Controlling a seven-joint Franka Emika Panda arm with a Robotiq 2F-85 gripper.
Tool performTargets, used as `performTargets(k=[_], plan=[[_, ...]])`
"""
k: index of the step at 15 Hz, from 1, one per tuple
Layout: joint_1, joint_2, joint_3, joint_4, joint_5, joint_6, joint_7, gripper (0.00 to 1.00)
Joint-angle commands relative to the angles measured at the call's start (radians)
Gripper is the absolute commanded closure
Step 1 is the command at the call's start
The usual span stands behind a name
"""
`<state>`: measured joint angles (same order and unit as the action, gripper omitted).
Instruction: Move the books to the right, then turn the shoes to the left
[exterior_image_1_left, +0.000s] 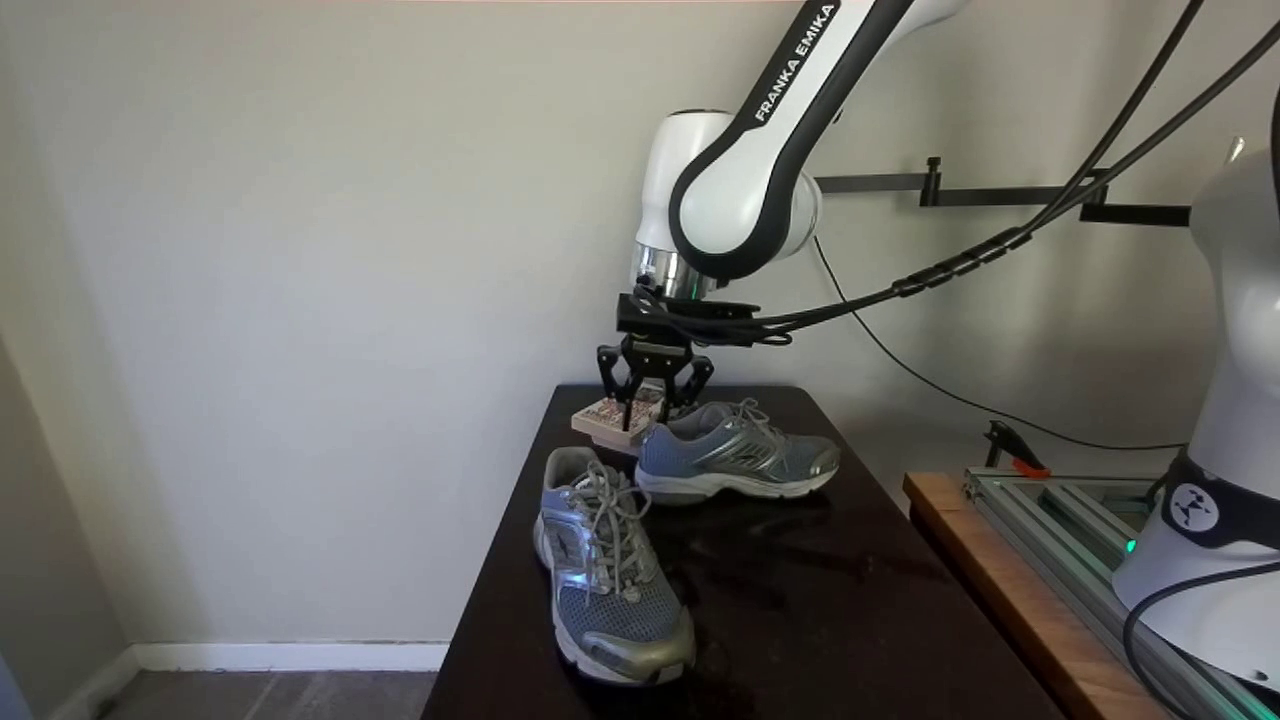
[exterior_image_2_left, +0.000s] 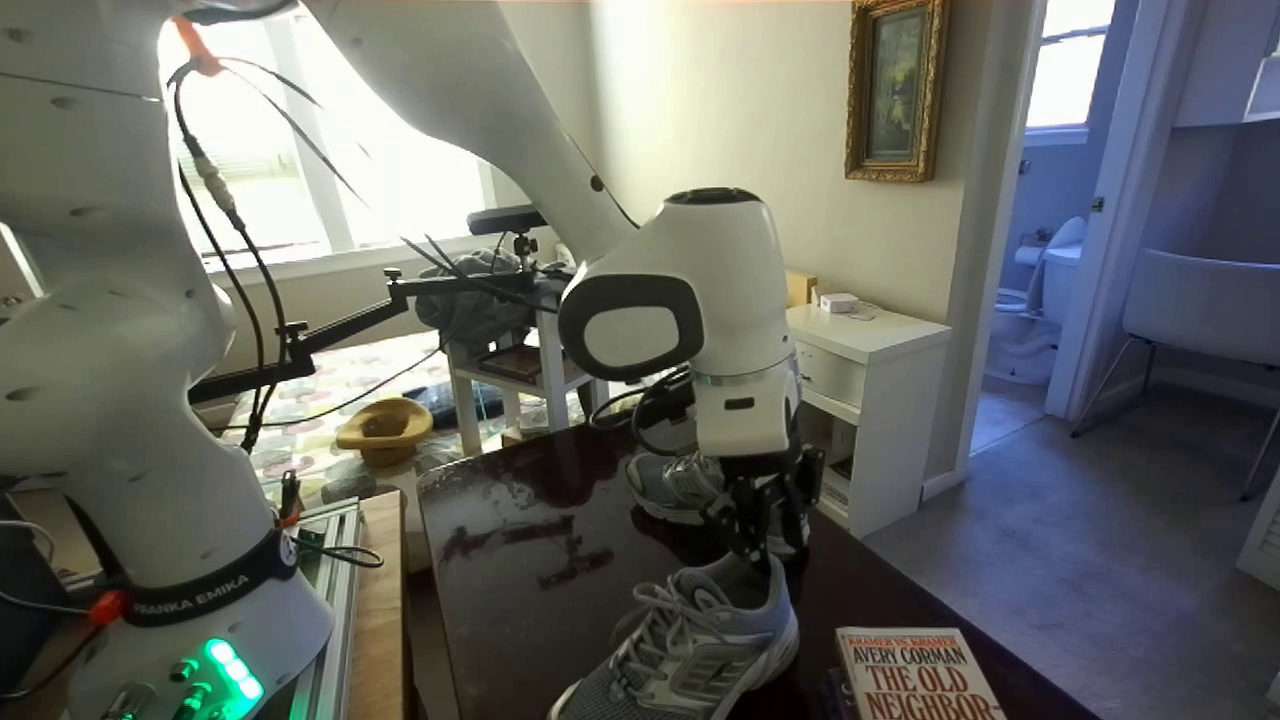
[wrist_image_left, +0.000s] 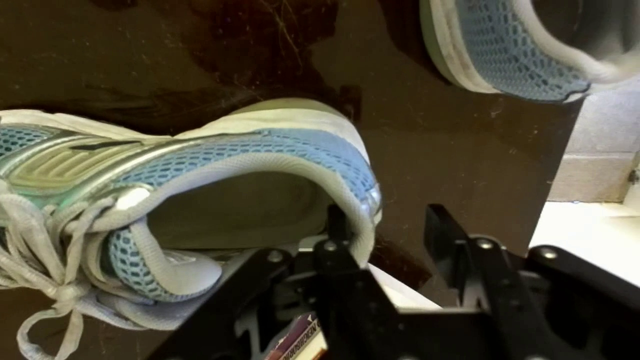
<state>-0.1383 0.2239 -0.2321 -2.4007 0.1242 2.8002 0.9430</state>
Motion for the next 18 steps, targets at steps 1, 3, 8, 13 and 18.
performTargets(k=[1,3,8,13,18], plan=[[-0.004,-0.029,0.031,-0.002,0.069,0.031,-0.073,0.23],[-0.009,-0.039,0.058,0.005,0.101,0.028,-0.131,0.09],[0.001,-0.047,0.109,0.037,0.179,-0.025,-0.264,0.00],[0.004,-0.022,0.148,0.073,0.219,-0.092,-0.382,0.00],[0.032,0.009,0.118,0.102,0.139,-0.243,-0.387,0.00]])
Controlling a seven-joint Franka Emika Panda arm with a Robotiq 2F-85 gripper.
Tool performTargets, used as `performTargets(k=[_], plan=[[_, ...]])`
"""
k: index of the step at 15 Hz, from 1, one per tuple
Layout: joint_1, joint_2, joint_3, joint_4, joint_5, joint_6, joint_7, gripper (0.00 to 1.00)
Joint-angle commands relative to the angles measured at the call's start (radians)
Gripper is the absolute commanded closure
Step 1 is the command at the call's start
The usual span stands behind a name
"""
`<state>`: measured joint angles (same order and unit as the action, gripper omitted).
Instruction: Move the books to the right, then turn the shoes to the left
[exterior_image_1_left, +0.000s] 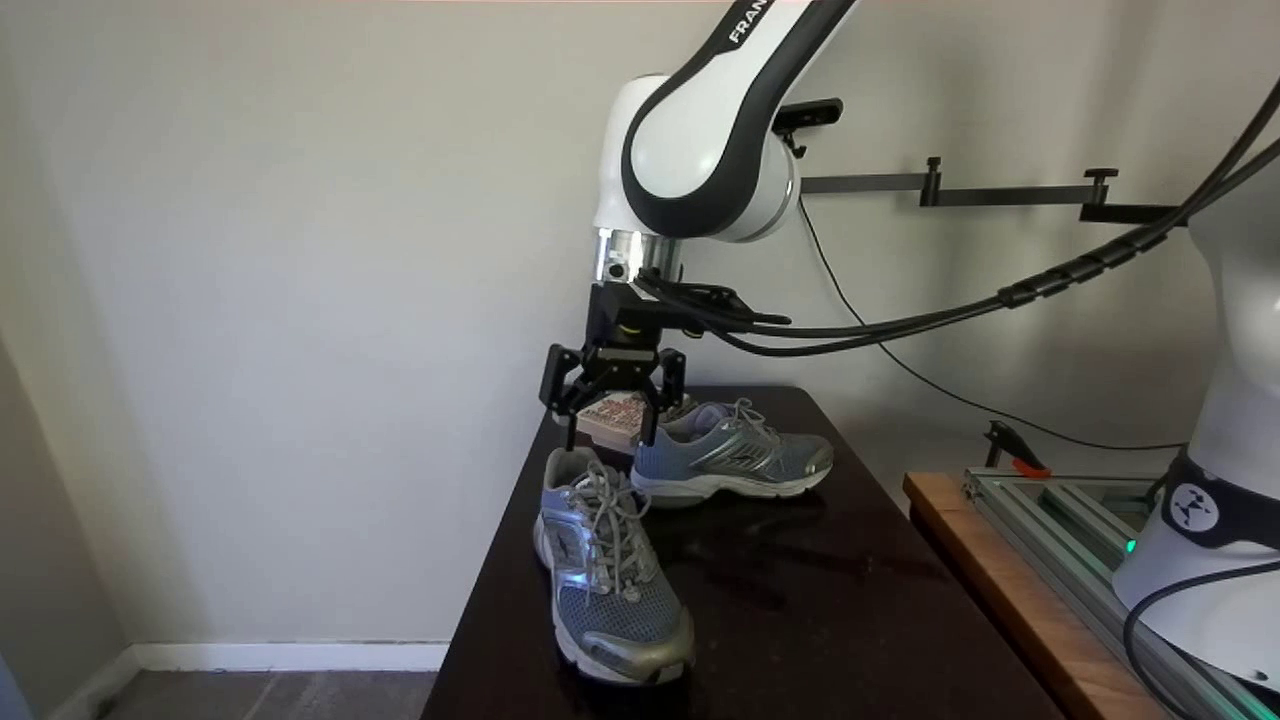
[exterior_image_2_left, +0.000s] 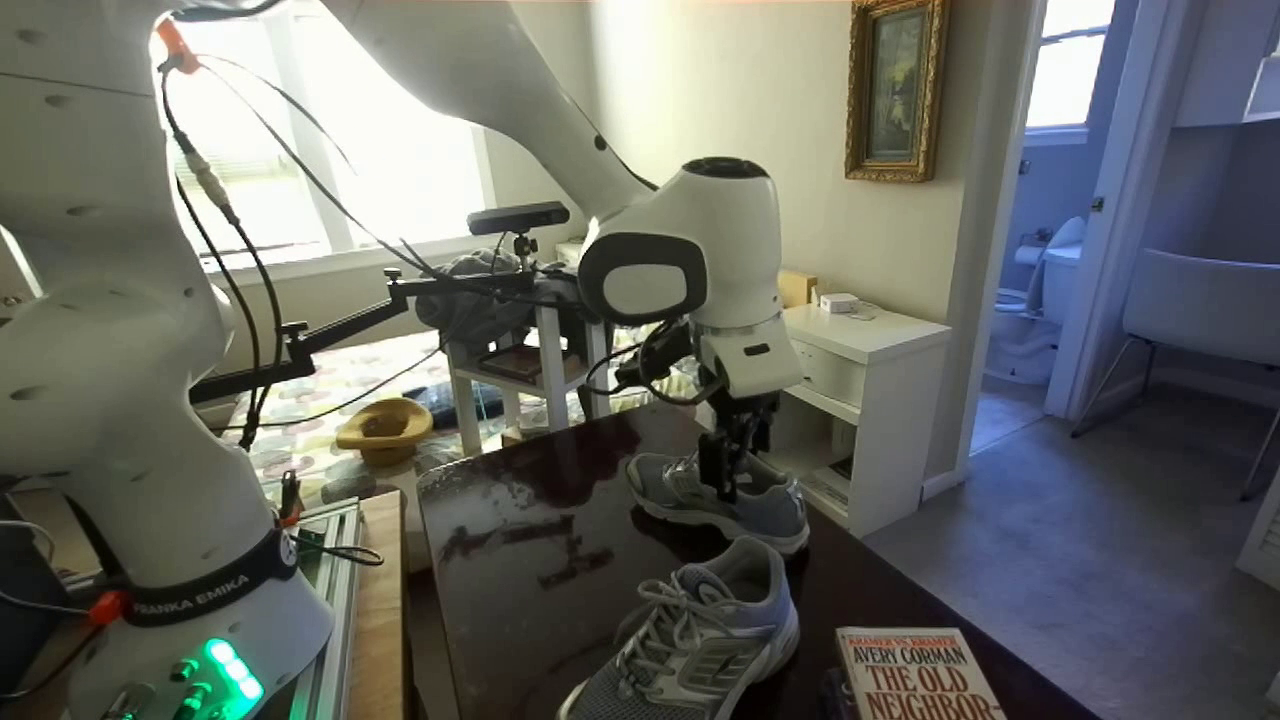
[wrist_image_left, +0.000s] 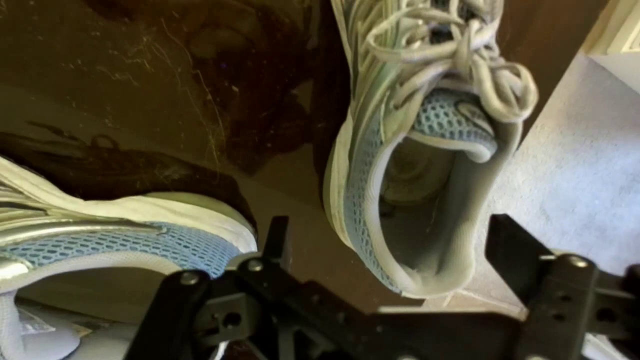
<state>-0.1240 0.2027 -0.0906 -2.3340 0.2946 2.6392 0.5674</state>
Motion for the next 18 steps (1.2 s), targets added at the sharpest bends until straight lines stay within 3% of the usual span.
performTargets(k=[1,5,11,12,14,18], plan=[[0.023,0.038,-0.032,0.041,-0.052,-0.102,0.002,0.00],[0.046,0.081,-0.063,0.063,-0.134,-0.123,0.026,0.00],[0.063,0.139,-0.076,0.098,-0.150,-0.124,0.018,0.00],[0.064,0.147,-0.077,0.104,-0.147,-0.125,0.016,0.25],[0.061,0.156,-0.074,0.112,-0.134,-0.129,0.002,0.34],[0.042,0.148,-0.059,0.115,-0.107,-0.136,-0.060,0.64]])
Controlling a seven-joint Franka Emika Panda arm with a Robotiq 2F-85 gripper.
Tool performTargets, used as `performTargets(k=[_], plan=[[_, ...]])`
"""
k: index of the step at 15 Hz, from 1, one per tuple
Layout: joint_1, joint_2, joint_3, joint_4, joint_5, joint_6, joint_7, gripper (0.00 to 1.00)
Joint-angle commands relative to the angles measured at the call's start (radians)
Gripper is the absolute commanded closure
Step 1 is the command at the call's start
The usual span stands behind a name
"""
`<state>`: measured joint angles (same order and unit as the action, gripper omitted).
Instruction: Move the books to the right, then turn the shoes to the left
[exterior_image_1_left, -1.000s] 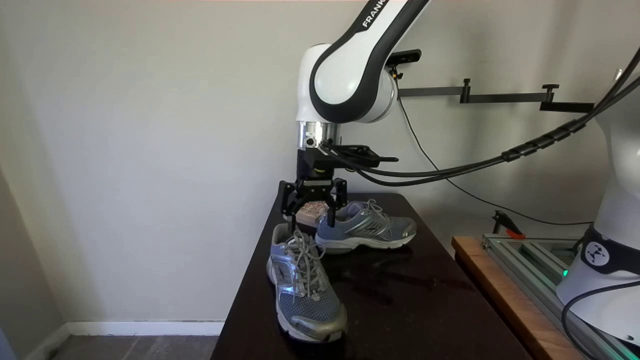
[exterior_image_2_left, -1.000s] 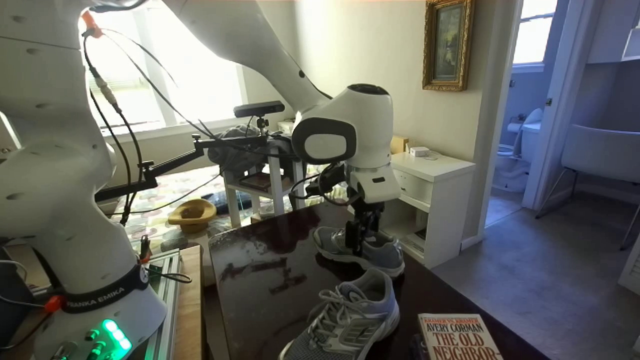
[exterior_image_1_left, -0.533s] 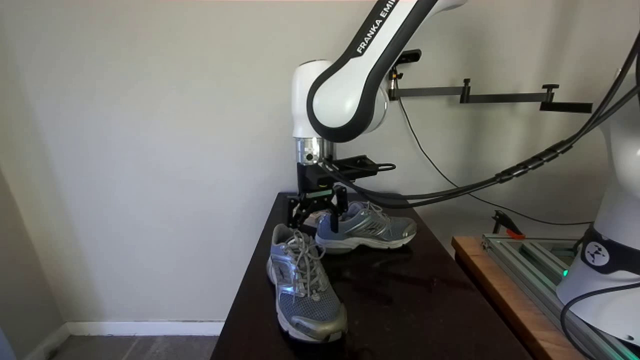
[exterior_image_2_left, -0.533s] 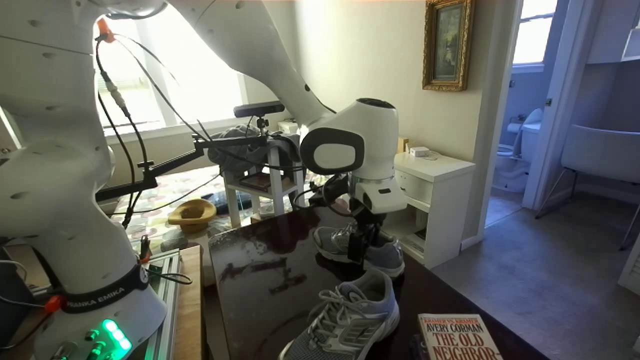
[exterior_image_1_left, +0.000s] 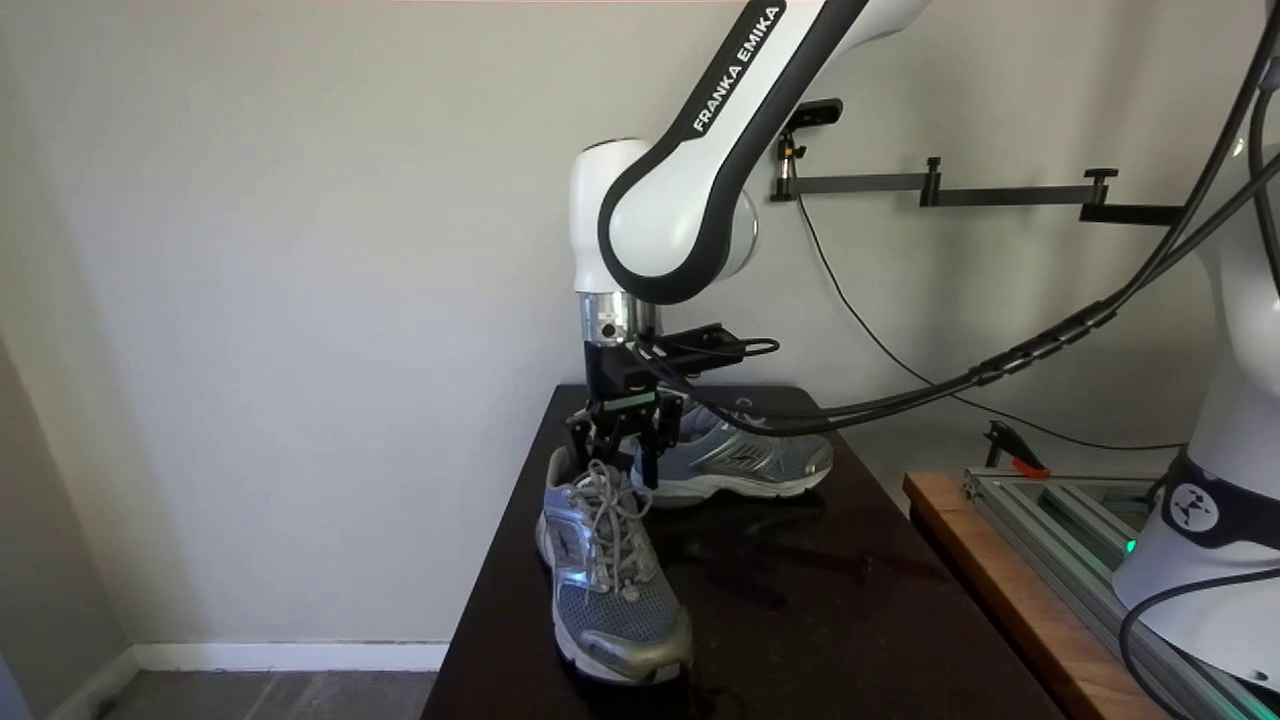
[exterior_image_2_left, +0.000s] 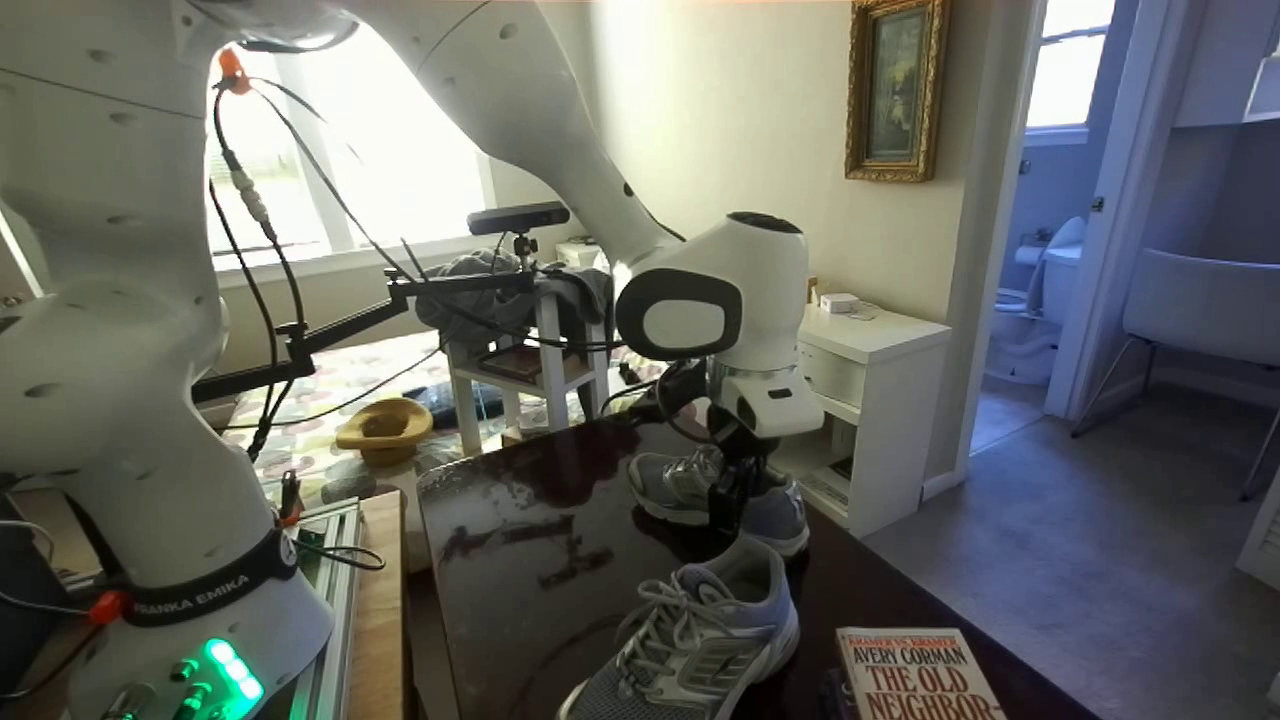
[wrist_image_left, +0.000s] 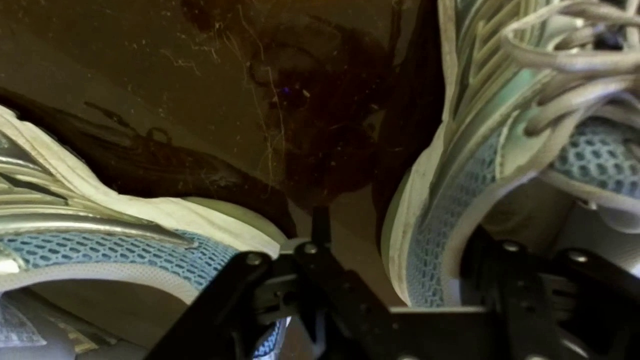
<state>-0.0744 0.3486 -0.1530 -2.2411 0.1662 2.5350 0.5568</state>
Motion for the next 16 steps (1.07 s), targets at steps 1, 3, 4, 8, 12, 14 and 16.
performTargets(k=[1,3,4,8,12,14,16], plan=[[-0.013,-0.004,0.008,0.021,0.029,-0.032,-0.076,0.70],[-0.018,-0.014,0.014,0.017,0.036,-0.027,-0.122,0.84],[-0.021,-0.017,0.017,0.015,0.037,-0.024,-0.149,0.92],[-0.023,-0.033,0.027,0.005,0.015,-0.020,-0.261,0.99],[-0.019,-0.043,0.030,-0.002,-0.031,-0.029,-0.376,0.98],[-0.022,-0.049,0.038,-0.006,-0.047,-0.030,-0.454,0.98],[-0.022,-0.054,0.042,-0.007,-0.067,-0.038,-0.514,0.98]])
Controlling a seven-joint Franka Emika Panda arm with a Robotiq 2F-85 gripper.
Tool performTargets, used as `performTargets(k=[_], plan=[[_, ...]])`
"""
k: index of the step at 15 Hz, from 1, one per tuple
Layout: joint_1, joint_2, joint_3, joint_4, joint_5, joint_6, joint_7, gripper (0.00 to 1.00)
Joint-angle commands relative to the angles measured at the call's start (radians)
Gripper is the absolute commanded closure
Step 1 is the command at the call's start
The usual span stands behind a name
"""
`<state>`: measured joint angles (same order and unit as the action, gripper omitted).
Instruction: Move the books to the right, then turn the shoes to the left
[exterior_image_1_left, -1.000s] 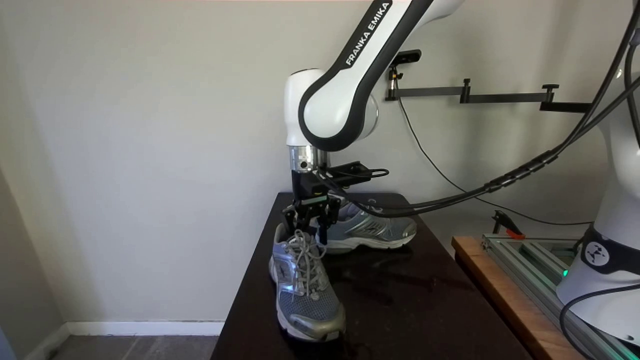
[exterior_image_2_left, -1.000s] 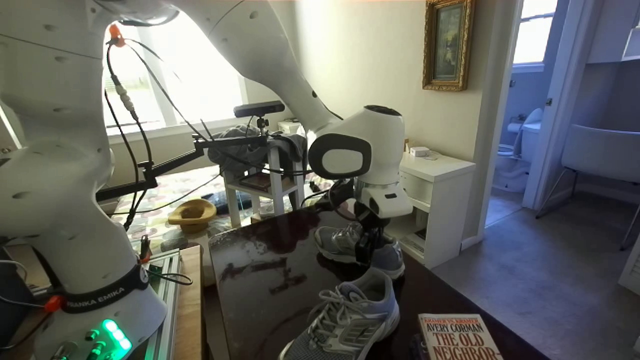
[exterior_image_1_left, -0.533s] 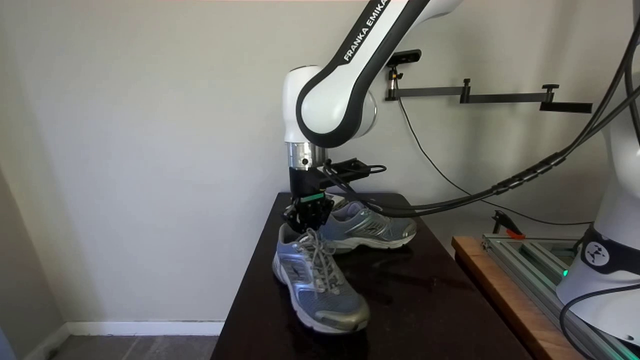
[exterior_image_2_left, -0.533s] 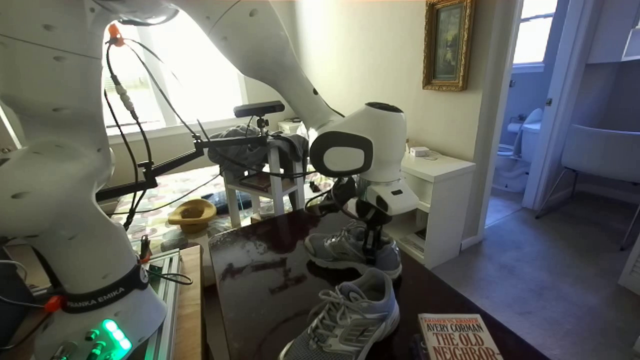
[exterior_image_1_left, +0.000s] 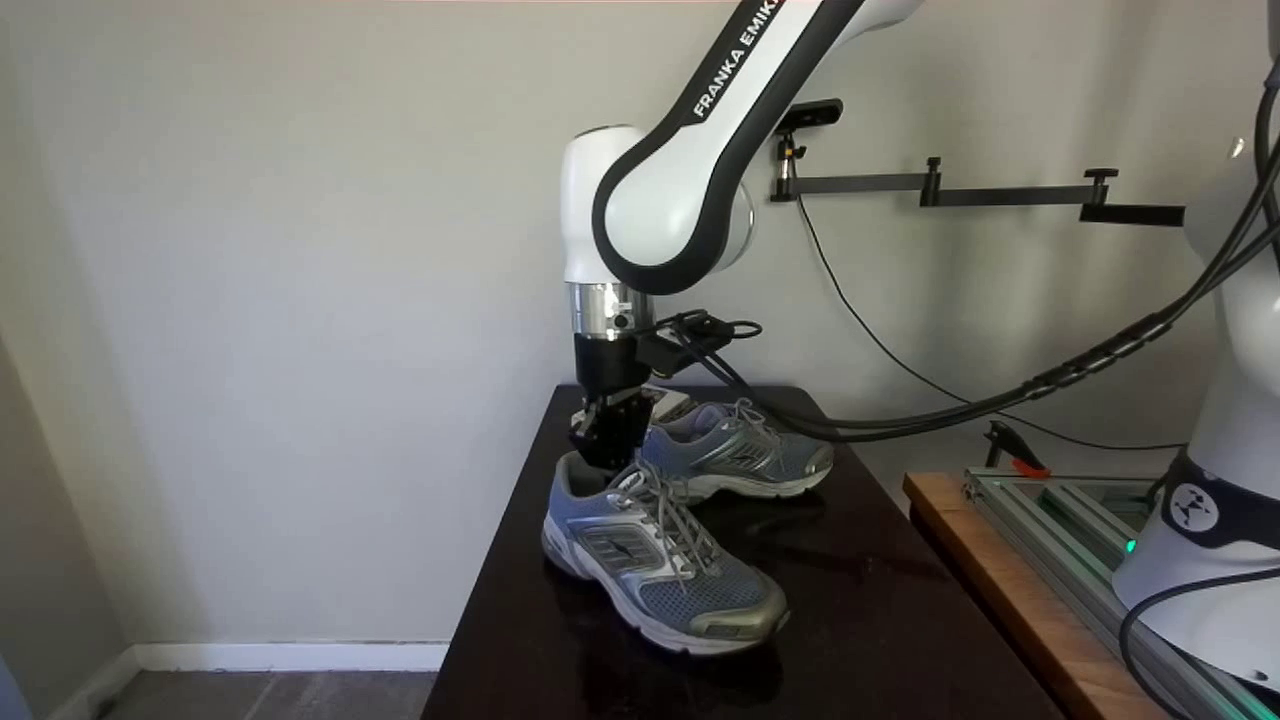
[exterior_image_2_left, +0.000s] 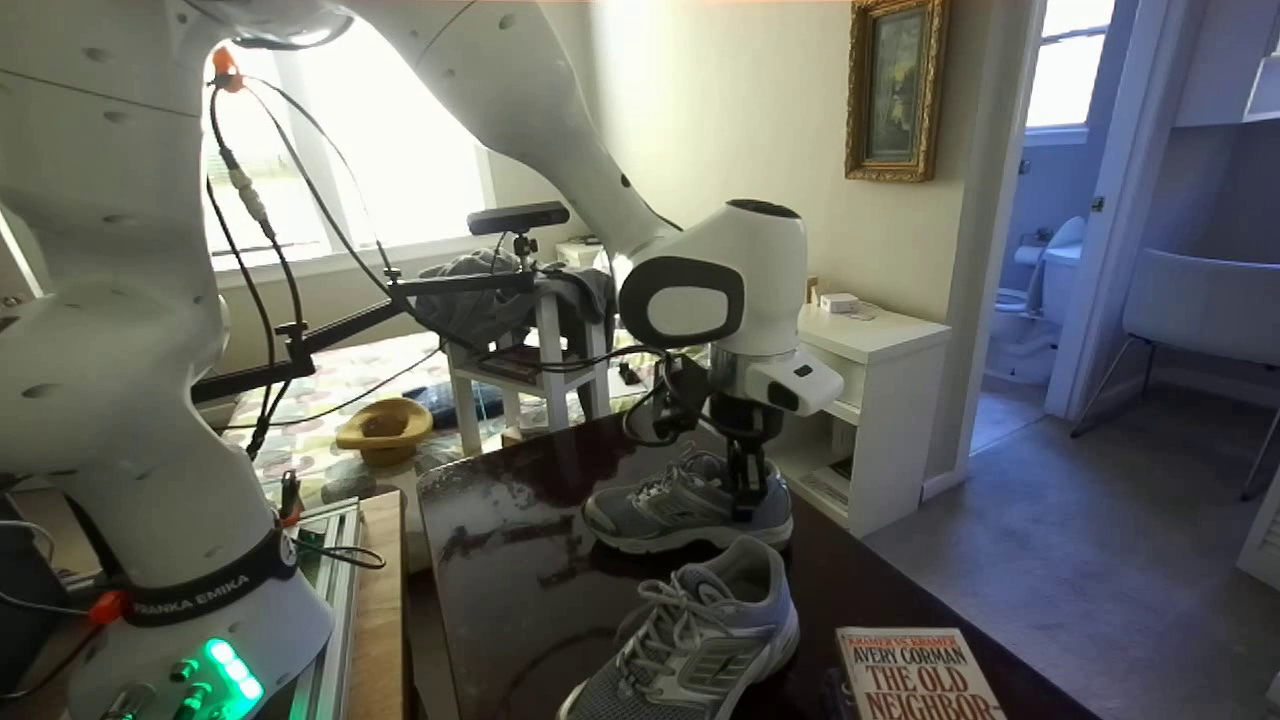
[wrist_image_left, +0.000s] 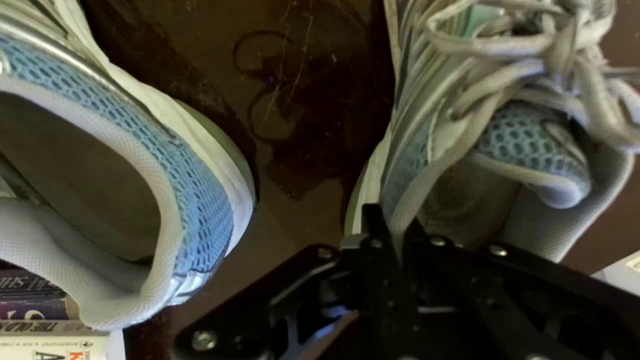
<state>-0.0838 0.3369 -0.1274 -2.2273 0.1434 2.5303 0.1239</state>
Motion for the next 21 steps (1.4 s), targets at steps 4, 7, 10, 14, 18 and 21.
performTargets(k=[4,7,10,14,18,21], plan=[[-0.002,-0.082,0.014,-0.049,-0.128,-0.057,-0.185,0.98],[-0.001,-0.113,0.009,-0.078,-0.215,-0.061,-0.242,0.98],[-0.003,-0.143,0.009,-0.116,-0.296,-0.030,-0.305,0.98],[-0.015,-0.182,0.017,-0.175,-0.336,0.017,-0.394,0.98],[-0.021,-0.204,0.016,-0.230,-0.352,0.070,-0.461,0.98],[-0.025,-0.218,0.012,-0.266,-0.370,0.107,-0.490,0.98]])
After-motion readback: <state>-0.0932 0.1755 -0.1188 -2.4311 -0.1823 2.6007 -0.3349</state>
